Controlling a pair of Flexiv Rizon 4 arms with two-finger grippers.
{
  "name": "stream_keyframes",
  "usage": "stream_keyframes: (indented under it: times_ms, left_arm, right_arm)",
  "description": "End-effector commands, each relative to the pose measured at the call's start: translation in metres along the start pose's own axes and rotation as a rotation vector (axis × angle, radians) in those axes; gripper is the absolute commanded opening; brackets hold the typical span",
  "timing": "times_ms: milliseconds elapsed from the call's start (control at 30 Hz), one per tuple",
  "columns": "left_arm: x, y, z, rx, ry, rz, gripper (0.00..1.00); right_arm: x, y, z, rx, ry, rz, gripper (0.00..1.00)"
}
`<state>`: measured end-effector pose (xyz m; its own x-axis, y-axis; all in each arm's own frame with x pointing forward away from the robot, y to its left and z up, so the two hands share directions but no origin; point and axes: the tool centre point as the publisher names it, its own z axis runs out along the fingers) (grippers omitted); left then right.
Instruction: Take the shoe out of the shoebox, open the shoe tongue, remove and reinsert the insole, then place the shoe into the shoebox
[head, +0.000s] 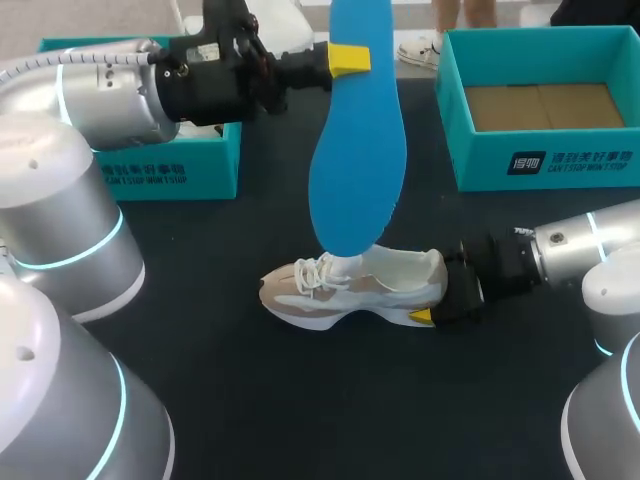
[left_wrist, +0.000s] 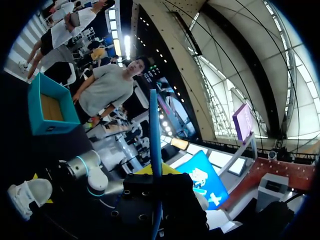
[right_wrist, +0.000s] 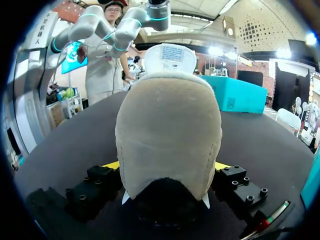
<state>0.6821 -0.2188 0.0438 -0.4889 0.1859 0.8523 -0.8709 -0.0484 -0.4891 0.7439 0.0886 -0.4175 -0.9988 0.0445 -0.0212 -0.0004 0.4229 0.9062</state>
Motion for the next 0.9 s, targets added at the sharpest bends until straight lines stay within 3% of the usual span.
stream_keyframes:
  times_ms: [33, 400, 733, 900]
  left_arm:
    - [0.0, 0.001, -0.001, 0.001, -0.001, 0.0, 0.0]
    - [0.0, 0.001, -0.001, 0.001, -0.001, 0.0, 0.0]
    - [0.0, 0.001, -0.001, 0.001, -0.001, 0.0, 0.0]
    - [0.0, 0.001, -0.001, 0.001, -0.001, 0.0, 0.0]
  right_arm:
    - [0.003, 0.003, -0.001, 0.034, -0.015, 0.014, 1.0]
    - [0.007, 0.013, -0.022, 0.153, -0.043, 0.056, 1.0]
    - [0.001, 0.042, -0.045, 0.393, -0.043, 0.137, 1.0]
    - [-0.001, 0.06, -0.048, 0.565, -0.039, 0.18, 1.0]
